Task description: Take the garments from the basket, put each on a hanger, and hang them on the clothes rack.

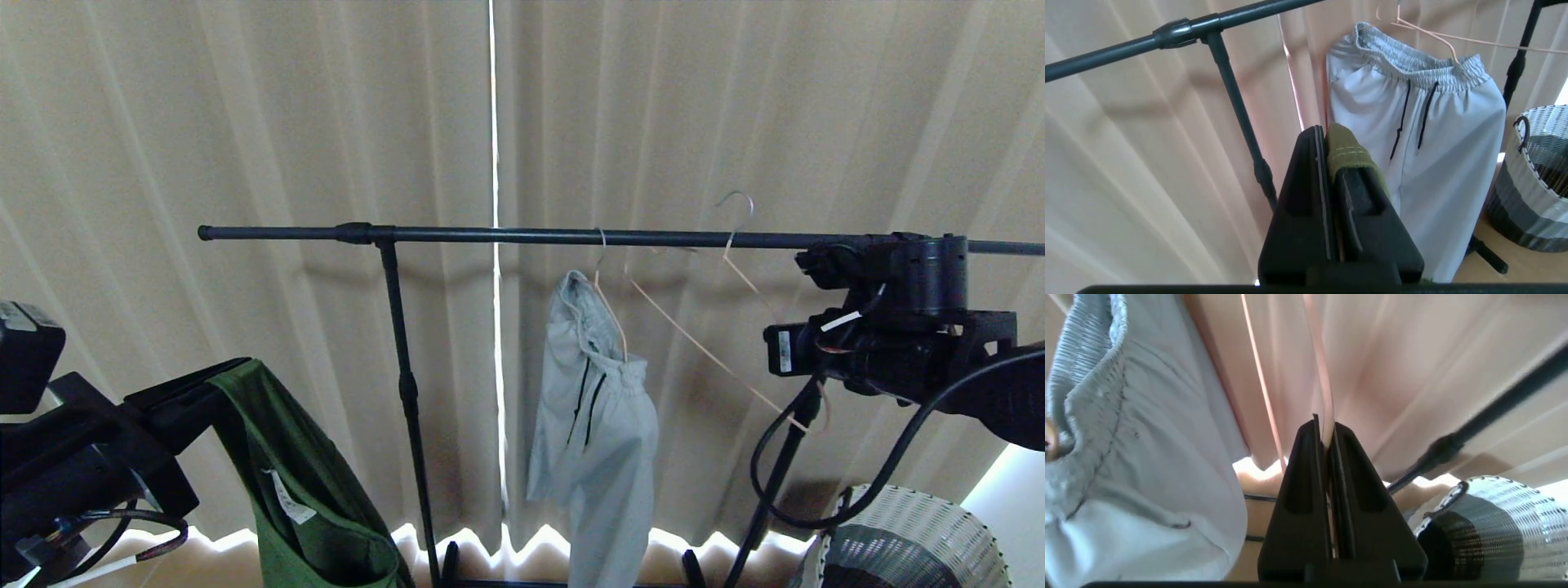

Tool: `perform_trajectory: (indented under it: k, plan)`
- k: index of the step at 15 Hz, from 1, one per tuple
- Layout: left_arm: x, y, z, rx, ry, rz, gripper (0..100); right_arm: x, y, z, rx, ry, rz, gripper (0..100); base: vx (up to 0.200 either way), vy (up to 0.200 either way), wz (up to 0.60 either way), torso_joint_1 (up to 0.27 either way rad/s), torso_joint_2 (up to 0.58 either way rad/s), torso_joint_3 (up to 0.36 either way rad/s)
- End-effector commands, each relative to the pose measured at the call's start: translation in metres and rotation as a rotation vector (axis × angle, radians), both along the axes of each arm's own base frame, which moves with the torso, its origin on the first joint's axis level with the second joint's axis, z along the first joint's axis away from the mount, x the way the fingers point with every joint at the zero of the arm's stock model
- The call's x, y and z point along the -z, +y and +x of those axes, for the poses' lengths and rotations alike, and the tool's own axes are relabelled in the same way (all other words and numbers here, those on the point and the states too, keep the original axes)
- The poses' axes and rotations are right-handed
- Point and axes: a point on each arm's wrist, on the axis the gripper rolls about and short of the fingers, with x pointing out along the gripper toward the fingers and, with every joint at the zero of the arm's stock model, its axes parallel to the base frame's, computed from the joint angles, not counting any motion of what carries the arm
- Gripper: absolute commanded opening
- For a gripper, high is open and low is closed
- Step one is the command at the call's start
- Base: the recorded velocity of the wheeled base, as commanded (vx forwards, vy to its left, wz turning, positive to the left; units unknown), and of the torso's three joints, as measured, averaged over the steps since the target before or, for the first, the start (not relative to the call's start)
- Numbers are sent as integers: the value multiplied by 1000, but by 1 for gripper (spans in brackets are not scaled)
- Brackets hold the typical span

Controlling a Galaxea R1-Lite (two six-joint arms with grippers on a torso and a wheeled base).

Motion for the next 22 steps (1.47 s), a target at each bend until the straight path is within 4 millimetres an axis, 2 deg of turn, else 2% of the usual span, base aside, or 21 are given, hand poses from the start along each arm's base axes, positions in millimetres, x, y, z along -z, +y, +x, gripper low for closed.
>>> perform_trajectory:
  k: [1,2,5,9,14,18,22]
  plan:
    - [0,0,0,1,2,1,0,-10,-6,-24,4,-26,6,0,0,0,0,0,0,0]
    - [0,0,0,1,2,1,0,-10,-7,-27,7,-26,6,0,0,0,0,0,0,0]
    - [1,4,2,-30,8,6,0,-13,-14,-52,12,-37,6,0,-200,0,0,6,1,1]
    - [2,5,3,-36,10,6,0,-7,-19,-74,14,-20,-3,0,-200,0,0,-4,0,8]
    - [5,5,2,-35,21,9,0,-2,-21,-80,15,-1,-4,0,-200,0,0,0,0,2]
    - [9,5,1,-31,34,17,0,3,-21,-85,11,13,-2,0,0,0,0,0,0,0]
    - [9,4,4,-31,32,40,0,-6,-18,-93,-12,-30,10,0,0,0,0,0,0,0]
